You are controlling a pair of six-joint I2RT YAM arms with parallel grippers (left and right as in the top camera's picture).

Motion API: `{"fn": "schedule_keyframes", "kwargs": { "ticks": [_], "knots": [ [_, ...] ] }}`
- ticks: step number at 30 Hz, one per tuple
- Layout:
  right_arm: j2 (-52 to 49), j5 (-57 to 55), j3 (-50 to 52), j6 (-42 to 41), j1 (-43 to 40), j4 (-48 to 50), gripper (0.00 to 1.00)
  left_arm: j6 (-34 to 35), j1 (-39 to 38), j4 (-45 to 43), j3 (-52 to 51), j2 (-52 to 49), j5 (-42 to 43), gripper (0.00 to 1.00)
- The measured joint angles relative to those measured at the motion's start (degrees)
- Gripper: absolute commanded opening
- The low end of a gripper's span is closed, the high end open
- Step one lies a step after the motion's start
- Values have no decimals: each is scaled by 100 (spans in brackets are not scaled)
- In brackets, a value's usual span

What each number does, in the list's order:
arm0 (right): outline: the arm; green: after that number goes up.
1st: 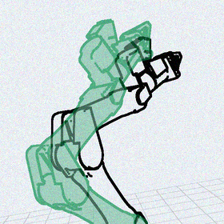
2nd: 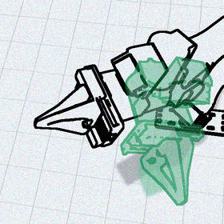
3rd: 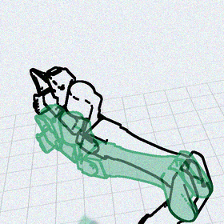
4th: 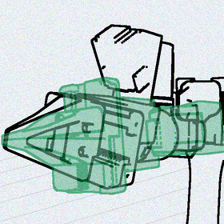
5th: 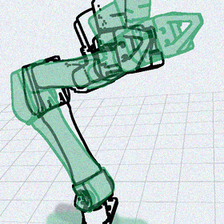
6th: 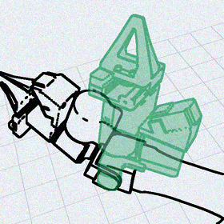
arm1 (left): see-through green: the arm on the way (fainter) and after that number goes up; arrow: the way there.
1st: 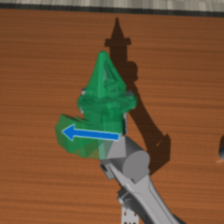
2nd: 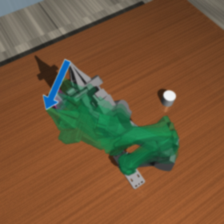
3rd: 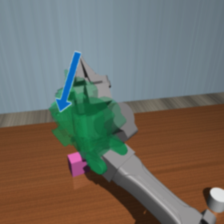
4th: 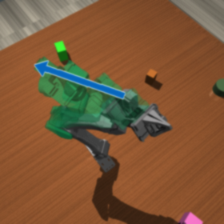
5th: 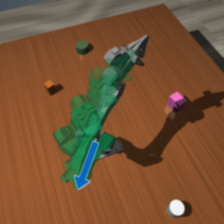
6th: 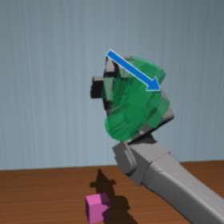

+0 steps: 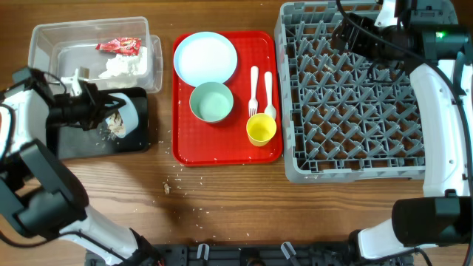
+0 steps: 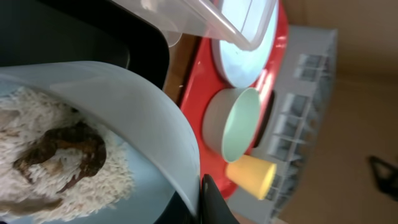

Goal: Sort waste into correct bins and load items into the dishwasher rack
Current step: 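Lift the blue bowl and tip scraps onto the black tray, then return the blue bowl to the red tray with the left gripper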

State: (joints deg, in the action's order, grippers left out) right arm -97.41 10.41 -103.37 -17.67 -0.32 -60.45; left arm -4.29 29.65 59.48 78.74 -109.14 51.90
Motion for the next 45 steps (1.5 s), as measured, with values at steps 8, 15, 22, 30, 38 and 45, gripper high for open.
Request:
{"fn": "schedule_keyframes", "kwargs": {
  "ticks": [8, 15, 22, 30, 38, 45],
  "knots": [
    [0, 0, 0, 0, 0, 2, 100, -424, 776, -2, 0, -203, 1882, 4],
    [0, 0, 0, 0, 0, 7, 100, -422, 990, -42, 0, -203, 3311, 4],
    [0, 0, 0, 0, 0, 7, 100, 20, 990, -42, 0, -203, 3630, 4],
    [0, -39, 0, 2, 0, 24, 100, 879, 990, -149, 0, -203, 3652, 4],
    [0, -44, 0, 2, 0, 22, 100, 1609, 953, -420, 0, -203, 3547, 4],
    [0, -44, 0, 2, 0, 24, 100, 1532, 608, -715, 2, -203, 2778, 4]
  ]
}}
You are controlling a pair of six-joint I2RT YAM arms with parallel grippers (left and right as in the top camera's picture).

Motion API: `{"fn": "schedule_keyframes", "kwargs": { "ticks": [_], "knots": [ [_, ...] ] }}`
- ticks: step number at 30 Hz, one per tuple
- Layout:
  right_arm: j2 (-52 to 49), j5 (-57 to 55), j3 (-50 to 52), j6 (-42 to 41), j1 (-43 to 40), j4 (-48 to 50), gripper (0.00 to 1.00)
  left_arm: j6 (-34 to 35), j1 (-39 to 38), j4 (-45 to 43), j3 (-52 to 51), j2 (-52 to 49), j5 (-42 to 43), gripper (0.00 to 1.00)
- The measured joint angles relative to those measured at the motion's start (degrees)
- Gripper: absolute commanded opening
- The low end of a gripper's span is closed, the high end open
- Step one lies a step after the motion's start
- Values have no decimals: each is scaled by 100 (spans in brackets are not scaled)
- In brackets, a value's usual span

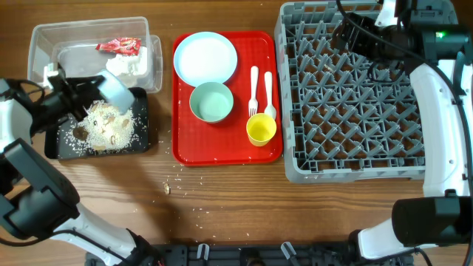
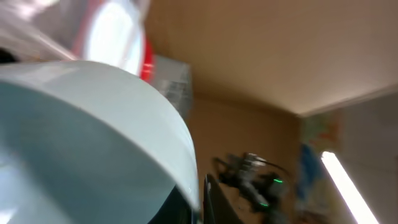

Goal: Sort waste into correct bins and load items into the dishwasher rack
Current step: 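Return the blue bowl to the red tray with the left gripper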

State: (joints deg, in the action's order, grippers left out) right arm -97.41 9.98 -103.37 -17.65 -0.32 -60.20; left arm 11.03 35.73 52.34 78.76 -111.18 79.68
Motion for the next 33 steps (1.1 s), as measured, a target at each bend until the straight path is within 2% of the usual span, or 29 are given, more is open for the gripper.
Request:
{"fn": "schedule_keyframes", "kwargs": {
  "ticks": [3, 7, 8, 9, 12, 14, 19, 22, 26, 28, 30, 33],
  "knots": [
    [0, -2, -2, 0, 0, 22, 100, -22, -188, 11, 0, 0, -503, 4],
    [0, -2, 0, 0, 0, 74, 100, -46, -852, 7, 0, 157, -1102, 4],
    [0, -2, 0, 0, 0, 61, 100, -46, -1237, -24, 0, 391, -1659, 4],
    [0, -2, 0, 0, 0, 59, 100, -46, -1539, -44, 0, 601, -1823, 4],
    [0, -2, 0, 0, 0, 44, 100, -46, -1753, -81, 0, 911, -2129, 4],
    [0, -2, 0, 0, 0, 44, 100, -103, -1711, -103, 0, 1056, -1895, 4],
    [0, -2, 0, 17, 0, -20, 100, -1167, -1539, 350, 4, 1128, -227, 4],
    [0, -2, 0, 105, 0, -24, 100, -1093, -1003, 450, 4, 1134, 466, 4],
    [0, -2, 0, 127, 0, -24, 100, -984, -621, 468, 4, 1134, 721, 4],
    [0, 0, 0, 127, 0, -26, 100, -986, -894, 459, 4, 1137, 448, 4],
    [0, 0, 0, 127, 0, -24, 100, -986, -1495, 466, 4, 1139, -216, 4],
    [0, -2, 0, 127, 0, -26, 100, -960, -2621, 466, 4, 1143, -1794, 4]
  ]
}}
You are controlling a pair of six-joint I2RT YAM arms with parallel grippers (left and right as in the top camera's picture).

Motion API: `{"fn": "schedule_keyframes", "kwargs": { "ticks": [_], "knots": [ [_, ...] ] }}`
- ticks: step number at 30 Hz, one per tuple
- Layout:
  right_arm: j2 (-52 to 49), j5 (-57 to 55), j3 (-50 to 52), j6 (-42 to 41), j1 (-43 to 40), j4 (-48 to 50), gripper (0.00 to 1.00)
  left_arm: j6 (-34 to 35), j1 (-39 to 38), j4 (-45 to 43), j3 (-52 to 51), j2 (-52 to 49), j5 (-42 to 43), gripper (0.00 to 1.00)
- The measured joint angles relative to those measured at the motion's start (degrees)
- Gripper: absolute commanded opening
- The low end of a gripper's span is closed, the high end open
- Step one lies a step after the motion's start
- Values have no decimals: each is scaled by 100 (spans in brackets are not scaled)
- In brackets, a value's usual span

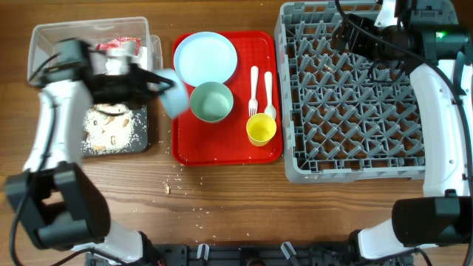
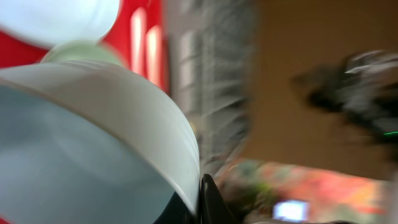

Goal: Sort waste into correct bins and load items into the dishwasher rack
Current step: 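Return the blue bowl to the red tray with the left gripper, then grasp the yellow cup with the left gripper and lift it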

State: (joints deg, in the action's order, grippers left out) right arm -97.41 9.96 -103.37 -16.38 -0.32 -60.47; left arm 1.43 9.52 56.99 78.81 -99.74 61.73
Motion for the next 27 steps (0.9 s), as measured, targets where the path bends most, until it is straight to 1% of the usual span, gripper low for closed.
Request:
{"fn": "schedule_keyframes", "kwargs": {
  "ticks": [2, 3, 4, 5, 7, 9, 12, 13, 15, 18, 22, 23, 24, 25, 26, 27],
  "knots": [
    [0, 2, 0, 0, 0, 0, 100, 142, -723, 26, 0, 0, -1086, 4],
    [0, 0, 0, 0, 0, -9, 100, 227, -1134, 140, 2, 0, -1808, 4],
    [0, 2, 0, 0, 0, -17, 100, 264, -1416, 238, 2, 0, -2208, 4],
    [0, 2, 0, 0, 0, -20, 100, 389, -1989, 457, 2, 0, -3176, 4],
    [0, 0, 0, 0, 0, -15, 100, 619, -2723, 601, 0, 0, -4238, 4],
    [0, 2, 0, 0, 2, -15, 100, 756, -3250, 501, -17, 0, -4833, 4],
    [0, 2, 0, 0, 0, -13, 100, 837, -3707, 315, -157, 0, -5213, 4],
    [0, 2, 0, 0, 0, -15, 100, 852, -3862, 280, -243, -11, -5300, 6],
    [0, 0, 0, 0, 2, -15, 100, 887, -4004, 140, -350, -79, -5403, 8],
    [0, 2, 0, 0, 7, -15, 100, 905, -4100, -46, -442, -201, -5466, 17],
    [0, 2, 0, 0, 7, -13, 100, 935, -4113, -76, -450, -243, -5499, 31],
    [0, 2, 0, 0, 7, -9, 100, 938, -4113, -59, -442, -245, -5501, 35],
    [0, 2, 0, 0, 7, 0, 100, 949, -4113, -26, -380, -249, -5493, 47],
    [0, 4, 0, 0, 7, 7, 100, 940, -4113, -33, -214, -267, -5462, 63],
    [0, 9, 0, 0, 7, 9, 100, 942, -4113, -140, 20, -275, -5440, 70],
    [0, 48, 0, 0, 7, 107, 100, 940, -4113, -479, 363, -275, -5431, 73]
  ]
}}
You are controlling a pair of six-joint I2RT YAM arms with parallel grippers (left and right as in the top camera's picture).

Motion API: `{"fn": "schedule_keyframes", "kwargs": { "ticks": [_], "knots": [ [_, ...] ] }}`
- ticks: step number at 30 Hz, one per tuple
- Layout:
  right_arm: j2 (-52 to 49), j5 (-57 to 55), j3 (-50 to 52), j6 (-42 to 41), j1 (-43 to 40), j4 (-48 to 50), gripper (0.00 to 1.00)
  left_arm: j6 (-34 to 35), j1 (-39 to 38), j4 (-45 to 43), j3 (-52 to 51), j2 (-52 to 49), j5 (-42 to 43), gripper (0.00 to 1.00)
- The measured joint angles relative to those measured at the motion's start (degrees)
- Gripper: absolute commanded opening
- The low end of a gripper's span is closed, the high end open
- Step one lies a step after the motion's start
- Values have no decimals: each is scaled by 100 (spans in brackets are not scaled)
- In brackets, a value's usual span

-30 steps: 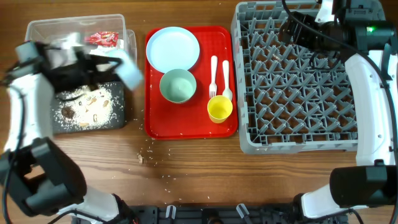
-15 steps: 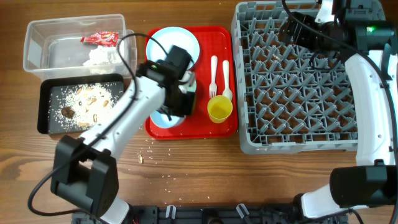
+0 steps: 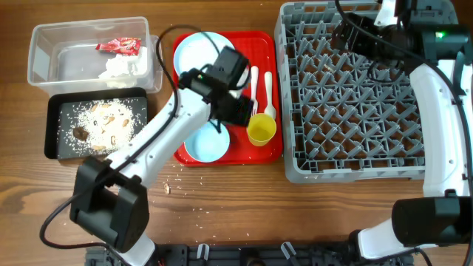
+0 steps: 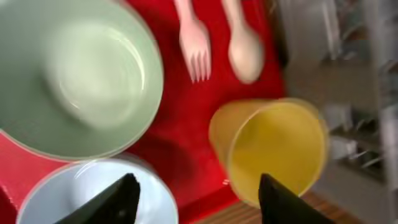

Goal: Sort waste into correct bins and load items into the dishwasher rack
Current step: 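Grasp the yellow cup with the left gripper and lift it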

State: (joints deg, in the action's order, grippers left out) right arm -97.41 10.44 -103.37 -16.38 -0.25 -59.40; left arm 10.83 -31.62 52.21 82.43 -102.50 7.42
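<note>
My left gripper (image 4: 196, 199) hangs open over the front of the red tray (image 3: 273, 151), nothing between its fingers (image 4: 112, 199). The emptied light blue bowl (image 3: 207, 142) sits upright on the tray's front left; its rim also shows in the left wrist view (image 4: 93, 193). Beside it are the green bowl (image 4: 81, 81), the yellow cup (image 4: 273, 149), a white fork (image 4: 194, 43) and a white spoon (image 4: 245, 46). A white plate (image 3: 194, 53) lies at the tray's back. My right gripper (image 3: 346, 35) hovers over the far side of the grey dishwasher rack (image 3: 355, 166).
A black tray (image 3: 59, 125) at the left holds rice and food scraps. Behind it stands a clear bin (image 3: 44, 44) with a red wrapper (image 3: 118, 46) and crumpled tissue. Crumbs dot the wooden table in front of the red tray.
My left gripper held the light blue bowl at the red tray's left edge. Now the bowl rests on the tray's front left, and the gripper is open between it and the yellow cup.
My left gripper held the blue bowl tilted over the black tray with rice and scraps inside. Then the food lay on the black tray and the bowl was empty. The bowl then appeared by the red tray, and now sits on it, let go. The right arm stayed still.
</note>
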Motion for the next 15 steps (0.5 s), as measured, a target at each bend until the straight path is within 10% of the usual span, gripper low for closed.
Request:
{"fn": "schedule_keyframes", "kwargs": {
  "ticks": [15],
  "knots": [
    [0, 114, 0, 22, 0, 122, 100, -1082, -11, -199, 195, -638, 442, 48]
  ]
}}
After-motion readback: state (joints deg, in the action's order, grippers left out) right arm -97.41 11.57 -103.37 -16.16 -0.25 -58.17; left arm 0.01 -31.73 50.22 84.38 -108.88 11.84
